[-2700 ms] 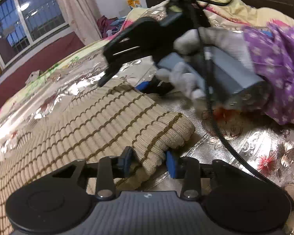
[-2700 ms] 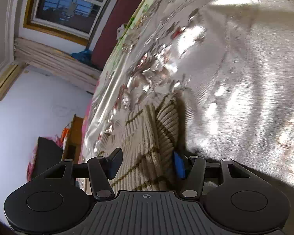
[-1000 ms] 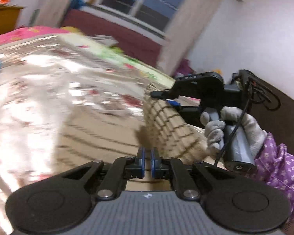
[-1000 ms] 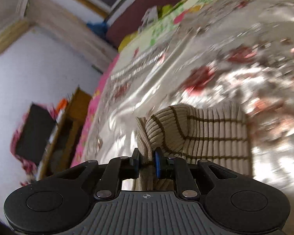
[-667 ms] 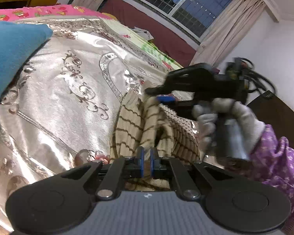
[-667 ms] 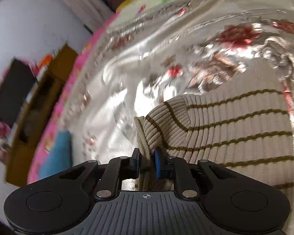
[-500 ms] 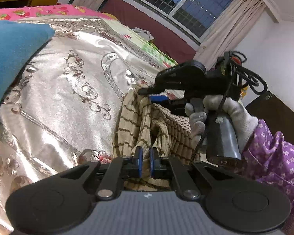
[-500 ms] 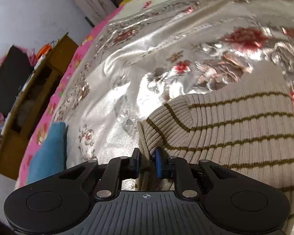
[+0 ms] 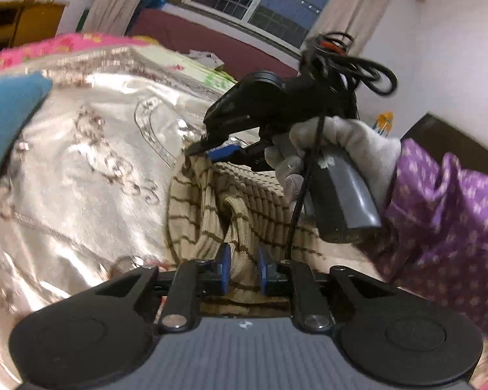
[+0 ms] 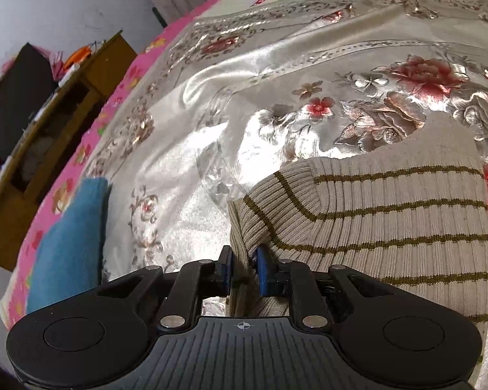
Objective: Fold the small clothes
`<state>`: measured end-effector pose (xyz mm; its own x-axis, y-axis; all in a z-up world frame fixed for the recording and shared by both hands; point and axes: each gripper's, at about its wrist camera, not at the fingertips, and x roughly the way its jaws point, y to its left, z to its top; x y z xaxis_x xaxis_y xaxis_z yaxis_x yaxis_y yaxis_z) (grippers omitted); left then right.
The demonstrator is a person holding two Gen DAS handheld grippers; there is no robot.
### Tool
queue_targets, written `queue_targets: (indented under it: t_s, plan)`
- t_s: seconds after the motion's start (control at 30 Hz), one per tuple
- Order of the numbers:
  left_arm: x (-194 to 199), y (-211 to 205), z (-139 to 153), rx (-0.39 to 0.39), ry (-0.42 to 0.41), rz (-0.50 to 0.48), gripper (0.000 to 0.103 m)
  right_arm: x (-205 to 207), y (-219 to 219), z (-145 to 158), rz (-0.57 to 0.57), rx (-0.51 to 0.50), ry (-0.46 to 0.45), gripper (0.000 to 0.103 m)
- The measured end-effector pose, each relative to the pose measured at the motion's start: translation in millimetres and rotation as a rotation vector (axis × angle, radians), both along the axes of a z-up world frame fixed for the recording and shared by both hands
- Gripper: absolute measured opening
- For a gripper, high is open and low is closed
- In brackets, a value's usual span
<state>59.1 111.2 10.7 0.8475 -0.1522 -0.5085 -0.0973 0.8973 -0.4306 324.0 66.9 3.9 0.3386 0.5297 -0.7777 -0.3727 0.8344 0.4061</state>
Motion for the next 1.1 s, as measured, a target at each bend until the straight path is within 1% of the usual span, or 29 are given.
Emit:
queue_targets:
  t_s: [0.03, 0.07, 0.13, 0.2, 0.27, 0.3, 0.33, 0.47, 0.5, 0.53, 0.6, 0.63, 0.67, 0.7, 0.8, 0.9, 0.93, 1.0, 1.1]
  plan:
    - [1.4, -1.6, -0.2, 0.031, 0.003, 0.011, 0.031, 0.1, 0.3, -0.8, 0.002, -0.002, 0.002, 0.017]
    - [2.8, -1.6, -1.0, 0.045, 0.006, 0.017, 0.033, -0.1, 0.6, -1.2, 0.004, -0.004, 0.002, 0.017]
    - [8.7, -0.7, -5.2, 0.045, 0.029, 0.009, 0.037, -0.3, 0.6, -1.5, 0.011, -0.005, 0.003, 0.017]
    - [14.7, -3.2, -9.6, 0.057, 0.057, -0.006, 0.036, -0.3, 1.5, -1.5, 0.015, -0.008, 0.006, 0.018]
    - [16.0, -6.8, -9.8, 0.078, 0.065, -0.022, 0.035, -1.3, 3.2, -0.9, 0.023, -0.013, 0.004, 0.018]
    - [16.0, -6.1, -10.4, 0.076, 0.065, -0.024, 0.028, -1.6, 4.1, -0.2, 0.027, -0.014, 0.005, 0.018]
    - [14.7, -3.3, -10.1, 0.059, 0.07, -0.024, 0.017, -2.4, 4.7, 0.8, 0.03, -0.014, 0.005, 0.018]
    - [3.8, 15.1, -7.2, -0.025, 0.078, 0.019, 0.015, -8.8, 8.4, 7.0, 0.051, 0.006, -0.009, 0.017]
    - [2.4, 17.8, -7.8, -0.04, 0.09, 0.023, 0.015, -9.6, 10.7, 5.8, 0.06, 0.011, -0.005, 0.018]
    - [3.1, 19.4, -10.6, -0.045, 0.116, 0.029, 0.015, -9.8, 14.1, 2.6, 0.07, 0.006, -0.001, 0.019]
    - [7.3, 21.9, -22.5, -0.042, 0.198, 0.059, 0.015, -9.5, 20.8, -9.4, 0.08, -0.017, 0.02, 0.02]
    - [8.9, 25.4, -27.8, -0.064, 0.233, 0.069, 0.015, -10.0, 21.2, -12.8, 0.077, -0.013, 0.028, 0.02]
    - [9.2, 30.1, -31.3, -0.095, 0.253, 0.08, 0.015, -11.1, 20.1, -13.7, 0.075, 0.002, 0.032, 0.02]
    - [8.9, 33.4, -32.8, -0.112, 0.259, 0.093, 0.016, -12.2, 17.5, -11.5, 0.072, 0.017, 0.035, 0.023]
    - [8.1, 35.0, -34.4, -0.116, 0.259, 0.105, 0.017, -17.0, -2.0, 7.9, 0.063, 0.089, 0.012, 0.026]
    - [9.4, 31.2, -33.7, -0.09, 0.256, 0.1, 0.017, -29.6, -38.7, 30.8, 0.027, 0.133, -0.064, 0.034]
    - [9.6, 31.3, -34.3, -0.092, 0.257, 0.1, 0.017, -35.4, -54.7, 35.8, 0.01, 0.126, -0.094, 0.035]
    - [10.0, 32.8, -35.1, -0.104, 0.255, 0.102, 0.017, -49.4, -87.6, 38.7, -0.028, 0.08, -0.139, 0.035]
    - [7.7, 32.2, -31.7, -0.093, 0.251, 0.111, 0.017, -68.8, -130.6, 29.1, -0.075, 0.021, -0.146, 0.037]
